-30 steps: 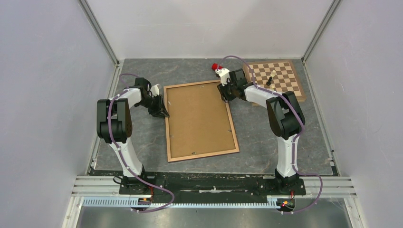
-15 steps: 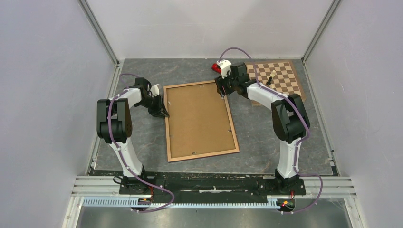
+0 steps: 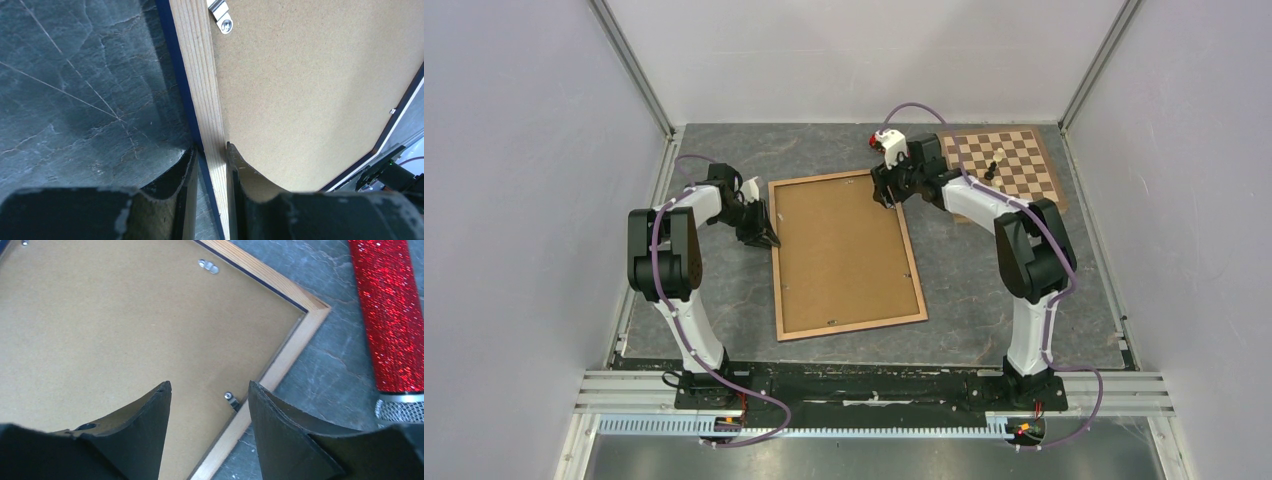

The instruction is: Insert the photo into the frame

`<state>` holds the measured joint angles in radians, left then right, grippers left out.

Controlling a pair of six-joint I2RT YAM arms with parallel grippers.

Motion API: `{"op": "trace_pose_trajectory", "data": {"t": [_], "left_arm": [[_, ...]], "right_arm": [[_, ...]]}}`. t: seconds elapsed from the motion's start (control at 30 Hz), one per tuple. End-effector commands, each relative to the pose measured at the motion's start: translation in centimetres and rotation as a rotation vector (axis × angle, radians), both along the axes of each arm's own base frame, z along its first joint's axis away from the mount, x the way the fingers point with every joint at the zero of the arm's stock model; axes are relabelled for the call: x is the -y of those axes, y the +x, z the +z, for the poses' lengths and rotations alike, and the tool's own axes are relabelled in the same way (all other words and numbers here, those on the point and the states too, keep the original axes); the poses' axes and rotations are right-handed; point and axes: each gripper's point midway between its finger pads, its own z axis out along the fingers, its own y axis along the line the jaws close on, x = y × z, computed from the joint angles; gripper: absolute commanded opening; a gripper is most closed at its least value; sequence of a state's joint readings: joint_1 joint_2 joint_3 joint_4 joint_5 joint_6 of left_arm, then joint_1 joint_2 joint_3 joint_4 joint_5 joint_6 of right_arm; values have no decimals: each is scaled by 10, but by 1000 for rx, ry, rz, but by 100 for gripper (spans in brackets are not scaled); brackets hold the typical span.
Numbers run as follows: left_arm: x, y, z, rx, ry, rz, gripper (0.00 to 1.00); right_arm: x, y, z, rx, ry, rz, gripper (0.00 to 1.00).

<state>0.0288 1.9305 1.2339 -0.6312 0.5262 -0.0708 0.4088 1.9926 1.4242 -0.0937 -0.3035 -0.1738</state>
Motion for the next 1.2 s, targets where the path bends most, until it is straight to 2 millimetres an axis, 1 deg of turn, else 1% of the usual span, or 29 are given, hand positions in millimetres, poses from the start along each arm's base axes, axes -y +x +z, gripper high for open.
{"op": "trace_pose_trajectory", "data": {"t": [0.0, 0.03, 0.13, 0.27, 0.3, 0.37, 0.5, 0.57, 0.63, 0.73, 0.93, 1.03, 1.17], "left_arm": [[-3, 11, 3, 53, 29, -26, 5], [-3, 12, 4, 53, 30, -23, 10], [-4, 16, 9, 61, 40, -6, 30], [-5, 21, 17, 73, 44, 22, 54], [-5, 22, 19, 74, 40, 26, 59], [-5, 26, 25, 80, 38, 44, 64], [-9, 36, 35, 101, 61, 88, 68], [-13, 41, 39, 114, 79, 111, 69], [-16, 47, 43, 125, 92, 133, 71], [-17, 57, 47, 130, 94, 165, 71], [-16, 66, 43, 93, 83, 199, 72], [-15, 68, 40, 85, 77, 203, 73], [-15, 72, 40, 90, 74, 211, 73]], "right_arm": [[-28, -6, 32, 80, 46, 86, 61], [-31, -6, 33, 84, 47, 90, 61], [-34, -7, 32, 78, 51, 94, 61], [-27, -9, 29, 84, 30, 80, 60], [-25, -11, 29, 87, 24, 72, 60], [-17, -11, 30, 97, 12, 48, 60], [3, -7, 27, 78, -2, -56, 58], [13, -4, 21, 51, -2, -109, 56], [19, -2, 15, 20, 6, -139, 54], [25, -2, 4, -20, 7, -164, 51], [41, -1, -21, -85, 3, -213, 50], [45, -4, -32, -115, 3, -217, 49], [45, -11, -47, -157, 2, -208, 48]]}}
